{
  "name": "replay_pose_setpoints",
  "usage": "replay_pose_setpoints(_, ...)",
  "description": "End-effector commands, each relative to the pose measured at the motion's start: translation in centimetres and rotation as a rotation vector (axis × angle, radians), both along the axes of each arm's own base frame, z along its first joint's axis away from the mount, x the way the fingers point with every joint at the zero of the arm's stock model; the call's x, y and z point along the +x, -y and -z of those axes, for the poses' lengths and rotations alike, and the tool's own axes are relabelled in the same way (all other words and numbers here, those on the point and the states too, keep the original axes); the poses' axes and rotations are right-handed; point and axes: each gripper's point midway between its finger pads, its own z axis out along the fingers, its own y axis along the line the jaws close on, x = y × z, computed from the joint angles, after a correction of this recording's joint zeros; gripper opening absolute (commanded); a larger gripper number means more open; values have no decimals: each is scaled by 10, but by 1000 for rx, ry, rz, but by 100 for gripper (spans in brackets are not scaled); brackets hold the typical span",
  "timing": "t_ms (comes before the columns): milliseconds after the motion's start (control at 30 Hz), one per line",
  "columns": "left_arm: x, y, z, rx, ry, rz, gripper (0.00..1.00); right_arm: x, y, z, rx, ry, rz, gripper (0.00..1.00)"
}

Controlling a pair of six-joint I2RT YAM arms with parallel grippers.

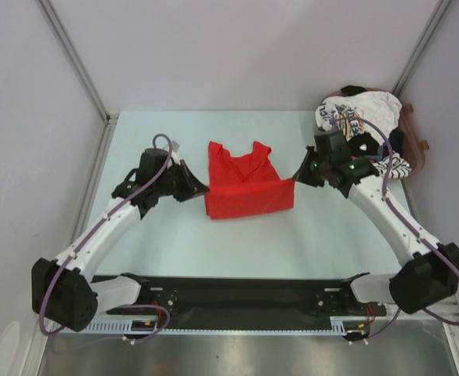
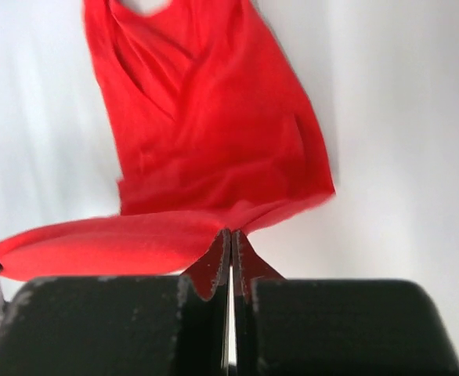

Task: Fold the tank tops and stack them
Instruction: Fold the tank top

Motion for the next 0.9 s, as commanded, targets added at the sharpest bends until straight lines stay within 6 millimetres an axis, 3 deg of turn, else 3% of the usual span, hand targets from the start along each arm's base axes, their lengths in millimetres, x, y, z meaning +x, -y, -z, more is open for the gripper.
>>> replay_pose_setpoints(0, 35, 3, -27, -3, 87, 37, 0, 41, -11, -39, 42, 116, -51, 0)
replay_pose_setpoints(33, 44, -1, -30, -4, 90, 26, 0, 57, -12, -40, 41, 115, -46, 0)
replay_pose_setpoints(133, 72, -3, -36, 3, 101, 8, 0, 81, -12, -43, 59, 112, -42, 0)
replay_pose_setpoints(167, 81, -2, -46, -1, 122, 7, 0, 95, -16, -44, 71, 107, -51, 0)
replay_pose_setpoints(367, 127, -6, -30, 3, 77, -24, 0, 141, -21, -37, 107, 90, -56, 0)
replay_pose_setpoints(500, 160, -8, -6, -18, 22, -34, 0, 176, -23, -18, 140, 64, -53, 0)
replay_pose_setpoints(600, 182, -15, 8, -14, 9, -58, 0, 192, -25, -14, 172, 79, -64, 0)
replay_pose_setpoints(867, 227, -20, 13, -19, 34, -102, 0, 241, -25, 4, 220, 118, -72, 0)
